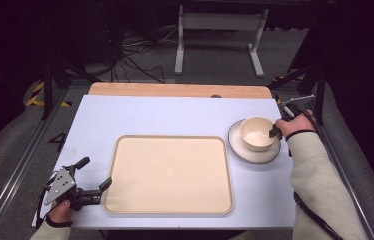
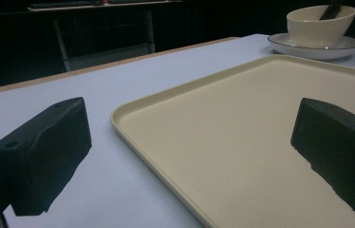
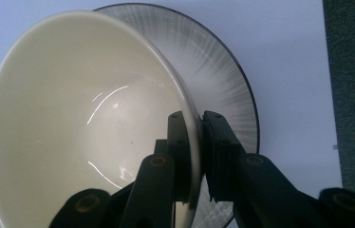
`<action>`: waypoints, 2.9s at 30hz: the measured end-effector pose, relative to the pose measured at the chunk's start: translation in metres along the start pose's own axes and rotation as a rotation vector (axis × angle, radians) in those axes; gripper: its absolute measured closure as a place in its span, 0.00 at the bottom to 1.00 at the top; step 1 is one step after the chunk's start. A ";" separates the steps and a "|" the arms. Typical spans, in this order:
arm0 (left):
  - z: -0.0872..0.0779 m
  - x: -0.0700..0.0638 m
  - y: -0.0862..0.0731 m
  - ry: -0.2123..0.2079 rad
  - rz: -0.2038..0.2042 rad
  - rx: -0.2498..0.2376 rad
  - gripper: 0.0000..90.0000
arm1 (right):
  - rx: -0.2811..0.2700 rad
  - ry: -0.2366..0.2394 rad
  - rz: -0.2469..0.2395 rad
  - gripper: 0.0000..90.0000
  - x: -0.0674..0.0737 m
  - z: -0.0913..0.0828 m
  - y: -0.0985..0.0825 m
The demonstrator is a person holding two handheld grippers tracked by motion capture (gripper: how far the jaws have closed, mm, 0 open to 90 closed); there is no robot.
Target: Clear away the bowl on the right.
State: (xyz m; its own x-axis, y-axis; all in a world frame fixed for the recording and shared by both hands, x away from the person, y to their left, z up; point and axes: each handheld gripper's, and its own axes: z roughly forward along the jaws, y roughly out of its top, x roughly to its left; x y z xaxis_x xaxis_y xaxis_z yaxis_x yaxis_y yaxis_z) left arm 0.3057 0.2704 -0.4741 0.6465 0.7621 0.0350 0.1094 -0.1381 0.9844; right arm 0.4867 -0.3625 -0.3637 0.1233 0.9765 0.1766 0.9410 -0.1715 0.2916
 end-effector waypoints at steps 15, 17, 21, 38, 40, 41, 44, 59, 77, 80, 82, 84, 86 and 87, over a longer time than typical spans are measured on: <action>0.000 0.000 0.000 0.000 -0.001 0.002 0.00 | -0.013 -0.004 0.008 0.90 0.010 -0.039 0.004; 0.000 0.000 0.000 0.000 -0.001 0.002 0.00 | -0.015 -0.006 0.011 0.90 0.011 -0.044 0.005; 0.000 0.000 0.000 -0.002 -0.003 0.003 0.00 | -0.016 -0.007 0.015 0.90 0.013 -0.056 0.006; 0.000 0.000 0.000 -0.001 -0.002 0.002 0.00 | 0.003 0.074 -0.034 0.89 0.052 -0.066 -0.006; 0.000 0.000 0.000 -0.001 -0.002 0.001 0.00 | 0.015 0.088 -0.052 0.89 0.061 -0.063 -0.009; 0.000 0.000 0.000 -0.001 -0.001 0.001 0.00 | 0.020 0.095 -0.055 0.89 0.064 -0.062 -0.010; 0.000 0.000 0.000 -0.001 -0.001 -0.002 0.00 | 0.051 0.156 -0.088 0.89 0.078 -0.055 -0.014; 0.000 0.000 0.000 -0.002 -0.004 -0.003 0.00 | 0.097 0.272 -0.227 0.89 0.150 -0.033 -0.036; 0.000 0.000 0.000 -0.005 -0.001 -0.001 0.00 | 0.094 0.348 -0.356 0.87 0.217 -0.034 -0.057; 0.000 0.000 0.000 -0.005 -0.001 -0.001 0.00 | 0.094 0.354 -0.364 0.87 0.222 -0.034 -0.058; 0.000 0.000 0.000 -0.006 -0.001 -0.001 0.00 | 0.092 0.369 -0.375 0.87 0.227 -0.033 -0.060; 0.000 0.000 0.000 -0.006 -0.001 -0.001 0.00 | 0.088 0.383 -0.373 0.87 0.230 -0.032 -0.062; 0.000 0.000 0.000 -0.006 -0.001 -0.001 0.00 | 0.084 0.401 -0.371 0.87 0.232 -0.030 -0.064; 0.000 0.000 0.000 -0.005 0.001 -0.001 0.00 | 0.083 0.408 -0.369 0.87 0.232 -0.029 -0.064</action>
State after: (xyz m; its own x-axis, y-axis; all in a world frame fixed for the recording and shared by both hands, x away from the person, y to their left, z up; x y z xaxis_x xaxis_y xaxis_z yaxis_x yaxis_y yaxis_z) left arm 0.3057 0.2705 -0.4741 0.6502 0.7590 0.0349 0.1084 -0.1381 0.9845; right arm 0.4456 -0.1286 -0.3137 -0.3354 0.8375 0.4314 0.9225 0.1991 0.3306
